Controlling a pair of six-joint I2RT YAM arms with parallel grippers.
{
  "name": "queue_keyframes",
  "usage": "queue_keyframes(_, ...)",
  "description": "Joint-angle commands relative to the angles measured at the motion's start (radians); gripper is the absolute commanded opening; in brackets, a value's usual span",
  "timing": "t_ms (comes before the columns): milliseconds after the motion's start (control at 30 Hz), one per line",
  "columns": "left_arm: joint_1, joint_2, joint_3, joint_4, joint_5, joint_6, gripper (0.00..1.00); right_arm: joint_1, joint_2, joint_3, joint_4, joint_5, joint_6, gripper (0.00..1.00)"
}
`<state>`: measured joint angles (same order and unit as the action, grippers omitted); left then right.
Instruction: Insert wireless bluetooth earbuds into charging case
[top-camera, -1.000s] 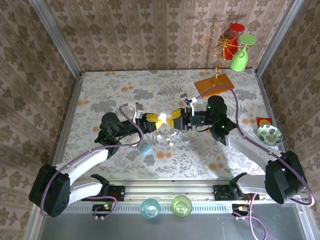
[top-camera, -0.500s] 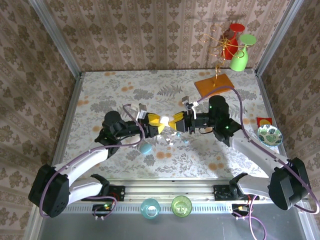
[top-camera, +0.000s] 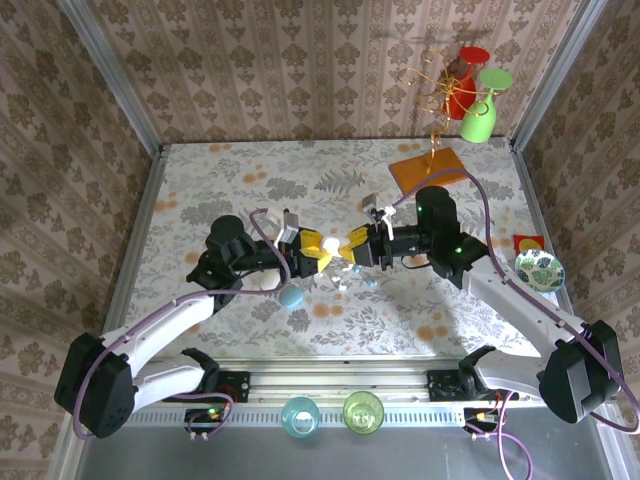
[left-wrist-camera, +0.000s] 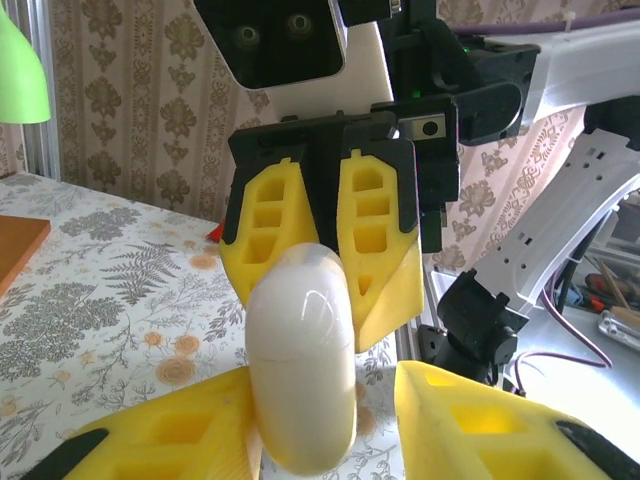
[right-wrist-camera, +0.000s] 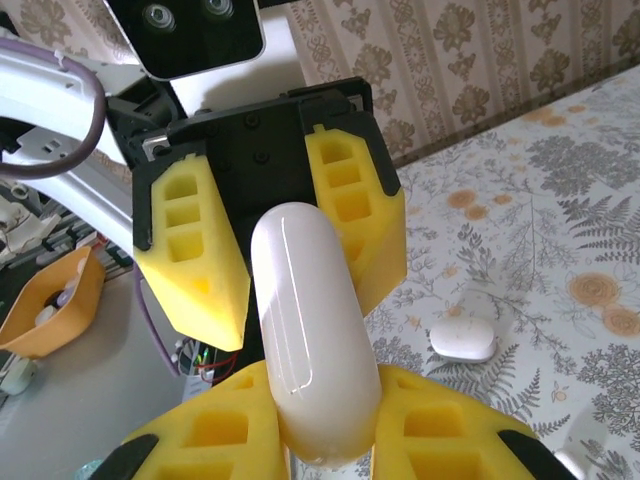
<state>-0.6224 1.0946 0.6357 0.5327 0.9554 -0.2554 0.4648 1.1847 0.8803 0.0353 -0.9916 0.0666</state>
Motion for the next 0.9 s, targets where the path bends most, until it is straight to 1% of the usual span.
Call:
queue_keyframes(0,-0.007,-0.004,0.046,-0.057,0.056,0.066,0.36,0.008,0.004,0.037,-0.057,-0.033,-0.051,0.10)
queue_keyframes(133,-0.010,0.001,0.062,-0.097,0.068,0.096,0.33,0.009,0.004,0.041,-0.080,-0.035,-0.065,0.10)
queue_keyframes(300,-0.017,0.011,0.071,-0.104,0.069,0.099,0.34,0.011,0.004,0.049,-0.132,-0.033,-0.099,0.10)
queue_keyframes(533,-0.042,0.026,0.088,-0.141,0.049,0.133,0.38,0.015,0.006,0.049,-0.117,-0.041,-0.085,0.09)
queue_keyframes(733,-0.051,0.039,0.096,-0.157,0.057,0.154,0.36,0.015,0.002,0.047,-0.120,-0.038,-0.081,0.09)
queue_keyframes(833,-0.054,0.039,0.094,-0.165,0.056,0.165,0.36,0.015,-0.004,0.043,-0.108,-0.041,-0.068,0.09)
queue_keyframes(867,-0.055,0.037,0.092,-0.167,0.054,0.169,0.38,0.015,-0.006,0.042,-0.101,-0.041,-0.064,0.09)
